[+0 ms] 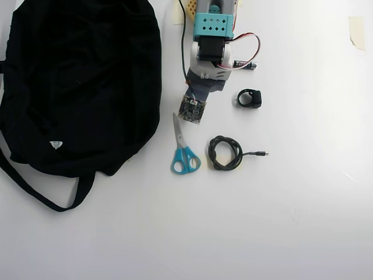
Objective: Put the green marker into the black bag
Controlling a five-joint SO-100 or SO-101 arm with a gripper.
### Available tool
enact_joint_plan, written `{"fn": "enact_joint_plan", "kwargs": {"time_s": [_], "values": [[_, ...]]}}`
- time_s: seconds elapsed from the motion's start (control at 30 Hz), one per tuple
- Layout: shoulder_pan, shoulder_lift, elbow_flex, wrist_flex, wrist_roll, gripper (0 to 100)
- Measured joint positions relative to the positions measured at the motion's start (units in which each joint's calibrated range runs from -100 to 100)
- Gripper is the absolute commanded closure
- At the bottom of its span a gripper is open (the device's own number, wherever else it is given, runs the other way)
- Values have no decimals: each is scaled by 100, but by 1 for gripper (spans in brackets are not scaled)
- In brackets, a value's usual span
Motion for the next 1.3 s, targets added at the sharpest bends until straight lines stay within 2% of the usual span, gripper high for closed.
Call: {"fn": "enact_joint_plan", "kwargs": {"time_s": [0.37, 0.7, 1.3], "values": [[0, 0, -833, 764, 606, 98], [434, 0, -1549, 1374, 840, 98], [2535, 8, -2374, 1589, 825, 98]]}}
